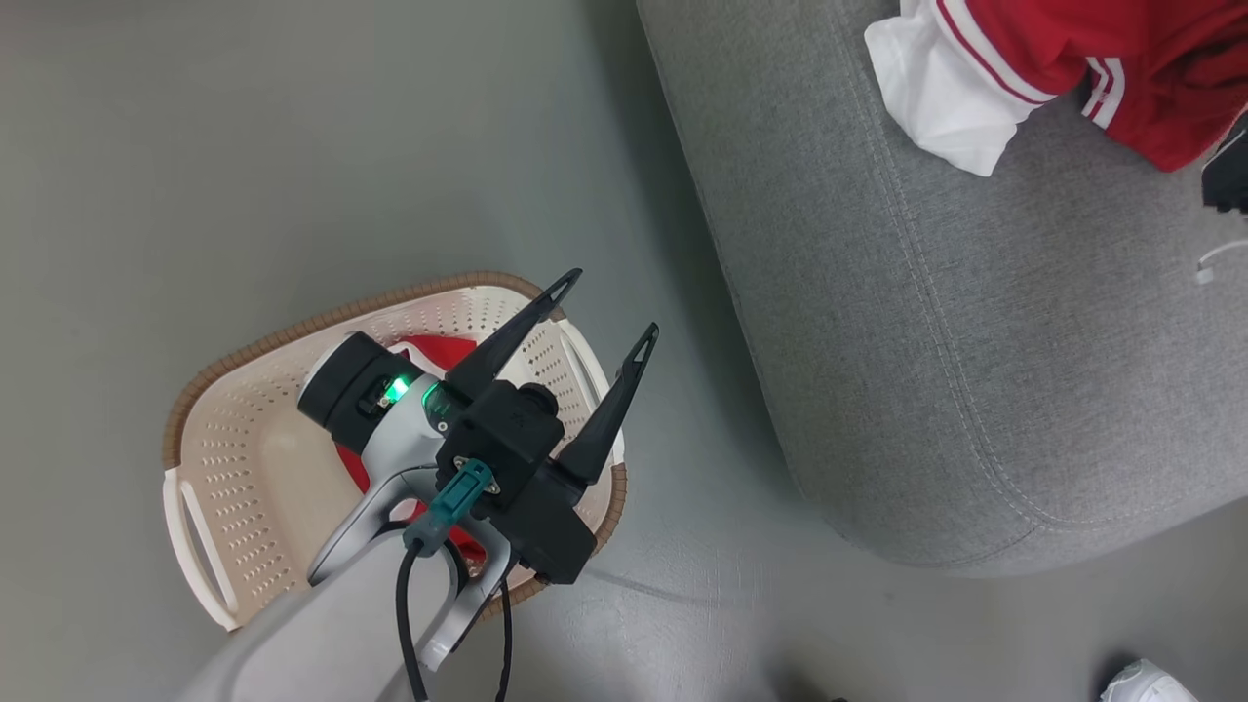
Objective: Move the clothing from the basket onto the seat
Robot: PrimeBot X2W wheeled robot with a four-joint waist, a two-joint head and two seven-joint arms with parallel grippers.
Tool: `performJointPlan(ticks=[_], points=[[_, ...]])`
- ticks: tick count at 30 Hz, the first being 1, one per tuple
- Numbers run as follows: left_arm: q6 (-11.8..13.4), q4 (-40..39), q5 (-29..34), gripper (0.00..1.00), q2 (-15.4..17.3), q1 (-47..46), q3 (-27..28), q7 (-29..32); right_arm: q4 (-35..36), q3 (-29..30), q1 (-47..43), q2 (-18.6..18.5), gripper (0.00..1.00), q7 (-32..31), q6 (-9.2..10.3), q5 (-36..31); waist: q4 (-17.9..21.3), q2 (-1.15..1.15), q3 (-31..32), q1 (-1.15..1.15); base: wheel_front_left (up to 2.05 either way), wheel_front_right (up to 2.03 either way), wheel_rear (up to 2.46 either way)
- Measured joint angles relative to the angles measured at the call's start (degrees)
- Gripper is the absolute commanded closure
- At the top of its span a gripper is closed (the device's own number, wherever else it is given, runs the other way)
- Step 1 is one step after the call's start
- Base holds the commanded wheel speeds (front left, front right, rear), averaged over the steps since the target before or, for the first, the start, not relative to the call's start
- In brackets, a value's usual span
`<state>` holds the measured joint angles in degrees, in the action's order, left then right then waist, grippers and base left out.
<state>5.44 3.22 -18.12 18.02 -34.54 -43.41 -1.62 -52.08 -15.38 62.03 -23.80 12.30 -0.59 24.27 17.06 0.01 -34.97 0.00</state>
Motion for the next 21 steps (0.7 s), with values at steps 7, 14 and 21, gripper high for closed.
performJointPlan(ticks=[7, 14, 21], points=[[0.0, 0.9, -0.3, 0.00, -0.3, 0.3, 0.1, -1.1, -1.7, -1.3, -2.0, 1.4, 0.00, 1.0, -1.53, -0.2, 0.1, 0.00, 1.9, -0.01, 0.00, 0.00, 0.00], [0.1, 3.2, -2.2, 0.00, -2.1, 1.5, 0.9, -3.3, -1.9, -2.9, -6.2, 1.7, 0.00, 1.7, -2.53, -1.9, 0.2, 0.00, 5.3, -0.01, 0.00, 0.00, 0.00], [0.1, 6.3, -3.6, 0.00, -4.5, 2.1, 2.2, -5.9, 0.2, -4.3, -8.0, 1.9, 0.00, 2.0, -2.96, -3.3, -0.1, -0.01, 10.1, -0.01, 0.00, 0.00, 0.00]])
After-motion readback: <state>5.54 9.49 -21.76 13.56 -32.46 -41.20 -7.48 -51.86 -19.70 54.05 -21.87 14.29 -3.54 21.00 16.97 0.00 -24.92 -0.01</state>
